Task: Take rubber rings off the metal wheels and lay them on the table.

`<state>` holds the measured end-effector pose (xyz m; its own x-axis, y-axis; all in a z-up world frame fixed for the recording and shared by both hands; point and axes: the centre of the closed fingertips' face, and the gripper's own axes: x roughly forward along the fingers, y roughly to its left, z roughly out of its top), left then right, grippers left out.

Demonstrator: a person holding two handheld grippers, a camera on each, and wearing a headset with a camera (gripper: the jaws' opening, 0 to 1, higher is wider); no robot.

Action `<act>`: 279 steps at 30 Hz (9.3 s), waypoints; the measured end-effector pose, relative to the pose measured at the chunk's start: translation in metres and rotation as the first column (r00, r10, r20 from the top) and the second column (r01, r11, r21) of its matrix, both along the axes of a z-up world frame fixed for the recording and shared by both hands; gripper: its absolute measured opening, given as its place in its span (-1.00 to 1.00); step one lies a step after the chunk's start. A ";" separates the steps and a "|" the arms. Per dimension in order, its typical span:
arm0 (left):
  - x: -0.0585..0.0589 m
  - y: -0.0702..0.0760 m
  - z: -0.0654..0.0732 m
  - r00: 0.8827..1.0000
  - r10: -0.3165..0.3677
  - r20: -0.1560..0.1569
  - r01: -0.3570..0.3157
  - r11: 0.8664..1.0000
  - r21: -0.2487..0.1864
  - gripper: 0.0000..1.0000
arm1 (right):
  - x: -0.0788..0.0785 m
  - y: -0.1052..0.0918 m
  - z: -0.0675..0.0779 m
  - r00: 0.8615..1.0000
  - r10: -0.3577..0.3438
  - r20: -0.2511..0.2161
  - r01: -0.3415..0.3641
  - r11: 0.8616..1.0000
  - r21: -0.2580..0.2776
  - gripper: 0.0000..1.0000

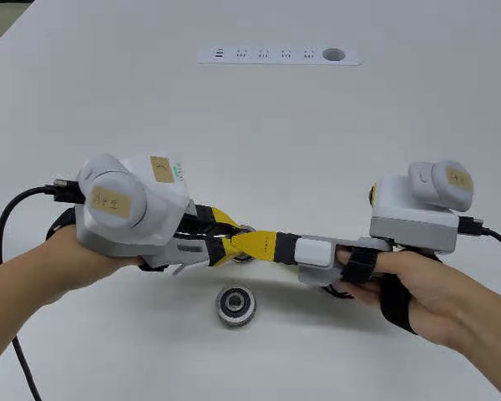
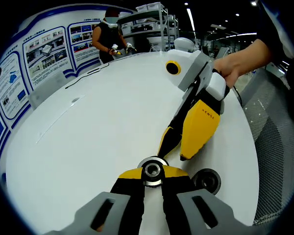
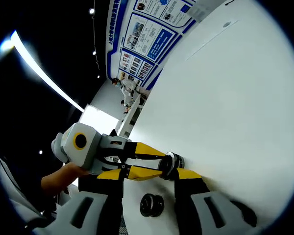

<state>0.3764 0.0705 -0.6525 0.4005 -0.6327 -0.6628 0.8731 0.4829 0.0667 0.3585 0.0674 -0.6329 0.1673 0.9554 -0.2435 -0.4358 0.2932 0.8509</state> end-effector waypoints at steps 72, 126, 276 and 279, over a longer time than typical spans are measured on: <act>-0.003 -0.002 0.001 1.000 -0.024 -0.008 0.024 0.999 0.024 -0.77 | 0.013 -0.002 -0.017 0.989 -0.127 -0.080 0.113 0.980 -0.161 -0.99; -0.008 0.023 0.010 0.998 0.059 0.037 -0.059 0.998 0.000 -0.67 | 0.005 0.007 -0.006 0.994 -0.098 -0.051 0.089 0.983 -0.158 -0.98; -0.075 0.105 0.057 0.847 0.531 0.040 -0.479 0.793 -0.375 0.68 | -0.012 -0.189 0.018 0.747 -0.035 0.664 0.432 0.784 -0.445 0.11; -0.076 0.105 0.056 0.847 0.531 0.040 -0.480 0.794 -0.372 0.68 | -0.011 -0.187 0.019 0.745 -0.031 0.667 0.431 0.785 -0.445 0.11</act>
<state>0.3008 0.1750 -0.5963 0.7951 -0.4860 -0.3628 0.4919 0.8667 -0.0831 0.3473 -0.1197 -0.6140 0.6602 0.5945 -0.4590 -0.6319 0.7700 0.0883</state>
